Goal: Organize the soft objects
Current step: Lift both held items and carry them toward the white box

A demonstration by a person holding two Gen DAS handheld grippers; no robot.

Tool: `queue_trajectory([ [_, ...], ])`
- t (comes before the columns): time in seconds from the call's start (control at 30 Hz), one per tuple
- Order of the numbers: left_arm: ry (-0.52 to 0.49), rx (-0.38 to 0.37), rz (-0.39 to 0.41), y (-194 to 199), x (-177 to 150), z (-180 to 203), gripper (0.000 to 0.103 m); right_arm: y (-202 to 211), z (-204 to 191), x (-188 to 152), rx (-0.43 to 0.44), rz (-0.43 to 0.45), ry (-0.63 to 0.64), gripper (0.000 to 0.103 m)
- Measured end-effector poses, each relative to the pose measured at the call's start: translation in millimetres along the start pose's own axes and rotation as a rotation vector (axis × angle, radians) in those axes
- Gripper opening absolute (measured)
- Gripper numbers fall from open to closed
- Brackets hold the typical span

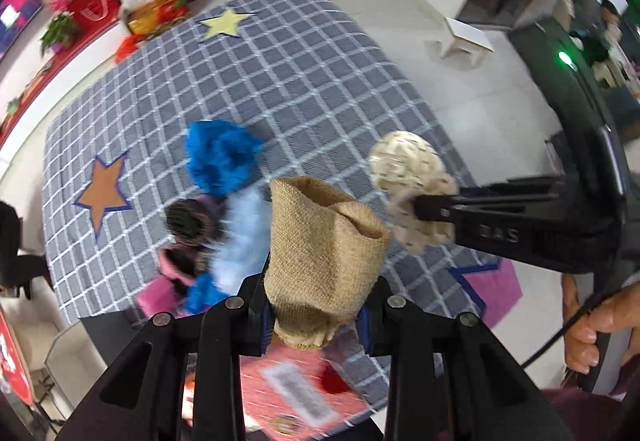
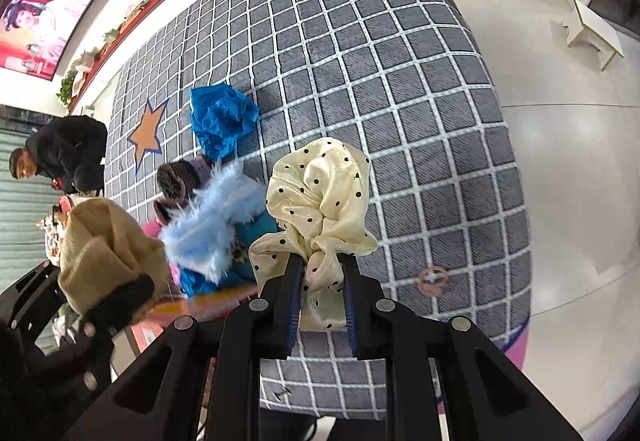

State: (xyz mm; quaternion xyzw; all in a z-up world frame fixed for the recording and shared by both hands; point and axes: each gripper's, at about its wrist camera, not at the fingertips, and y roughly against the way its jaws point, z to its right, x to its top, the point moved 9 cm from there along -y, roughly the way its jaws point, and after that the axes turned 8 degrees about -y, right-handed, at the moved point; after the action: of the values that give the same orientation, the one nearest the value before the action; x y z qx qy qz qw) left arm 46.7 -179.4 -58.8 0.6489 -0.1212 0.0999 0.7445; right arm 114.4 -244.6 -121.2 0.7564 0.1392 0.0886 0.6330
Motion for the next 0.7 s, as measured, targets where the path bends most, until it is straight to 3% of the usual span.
queue_trajectory([
  [0.3,-0.045,-0.035,-0.007,12,-20,67,0.035,9,26,-28,-0.022,-0.025,0.058,0.02],
  [0.5,-0.095,-0.057,-0.004,24,-37,80,0.035,16,33,-53,-0.028,-0.016,0.034,0.02],
  [0.7,-0.1,-0.099,0.015,38,-76,77,0.035,6,27,-102,-0.061,-0.023,0.007,0.02],
])
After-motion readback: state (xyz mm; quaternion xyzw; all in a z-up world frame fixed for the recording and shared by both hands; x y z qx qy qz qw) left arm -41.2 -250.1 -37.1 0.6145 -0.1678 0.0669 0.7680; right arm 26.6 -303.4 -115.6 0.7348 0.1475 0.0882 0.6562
